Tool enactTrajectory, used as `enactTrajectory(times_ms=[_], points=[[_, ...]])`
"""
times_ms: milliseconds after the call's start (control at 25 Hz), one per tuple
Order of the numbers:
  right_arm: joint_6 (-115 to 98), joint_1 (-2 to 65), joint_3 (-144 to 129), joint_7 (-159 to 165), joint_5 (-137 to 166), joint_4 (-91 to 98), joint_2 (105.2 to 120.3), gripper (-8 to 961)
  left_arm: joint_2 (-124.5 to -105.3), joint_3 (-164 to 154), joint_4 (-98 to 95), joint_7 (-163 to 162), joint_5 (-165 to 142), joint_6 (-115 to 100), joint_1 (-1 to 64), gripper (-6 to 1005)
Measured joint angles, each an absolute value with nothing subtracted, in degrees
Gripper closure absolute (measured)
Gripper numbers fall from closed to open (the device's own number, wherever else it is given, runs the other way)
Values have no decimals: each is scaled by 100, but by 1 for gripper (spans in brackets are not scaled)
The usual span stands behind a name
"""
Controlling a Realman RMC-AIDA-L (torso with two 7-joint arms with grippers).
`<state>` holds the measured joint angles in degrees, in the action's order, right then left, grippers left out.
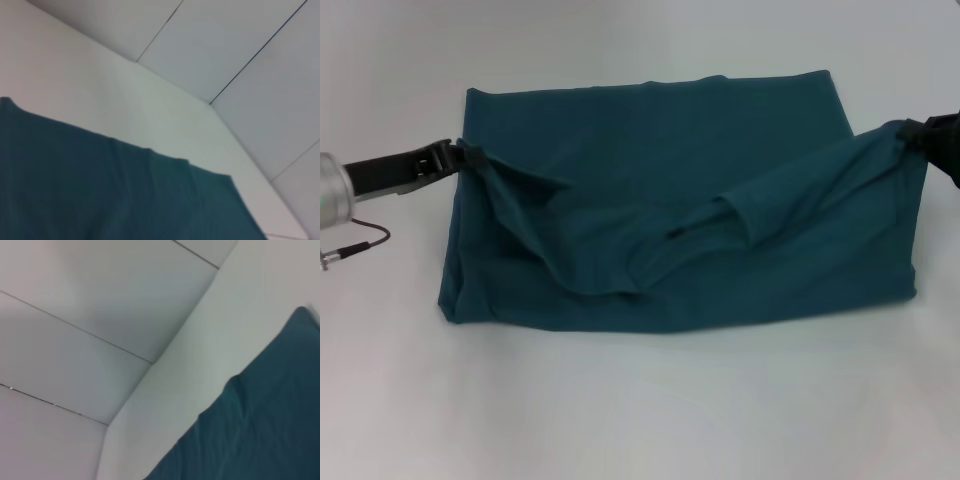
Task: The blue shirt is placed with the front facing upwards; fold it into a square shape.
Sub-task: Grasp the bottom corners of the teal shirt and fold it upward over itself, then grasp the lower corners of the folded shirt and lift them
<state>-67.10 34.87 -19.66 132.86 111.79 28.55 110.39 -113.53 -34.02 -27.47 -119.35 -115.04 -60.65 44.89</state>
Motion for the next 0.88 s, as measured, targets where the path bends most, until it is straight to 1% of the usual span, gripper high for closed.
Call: enactTrajectory(times_ms=[160,400,480,680,800,880], points=[[-6338,3541,-2068,13210,11180,2650,11095,885,-11420,-3618,-2713,-11914,-11505,-5747,4522,997],[-6143,3566,-2055,13071,11132,2584,11221,861,-11463,-3674,-2767,-11904,-11499,-5613,4548,997],[-6136,3560,-2049,13038,11064,2607,11245,786,-11467,-3674,-2791,-11903,-11490,-5590,4542,997],[-6247,3515,-2080,13022,10968,2663,11185,591,-11437,-3702,-2947,-11904,-11544,-5590,4456,902],[-6618,3437,-2127,12896,10998,2841,11109,467,-11405,-3909,-3191,-11916,-11656,-5870,4263,791],[-6952,3330,-2185,12735,11004,3004,11061,390,-11462,-4203,-3635,-11906,-11704,-6184,3960,717]])
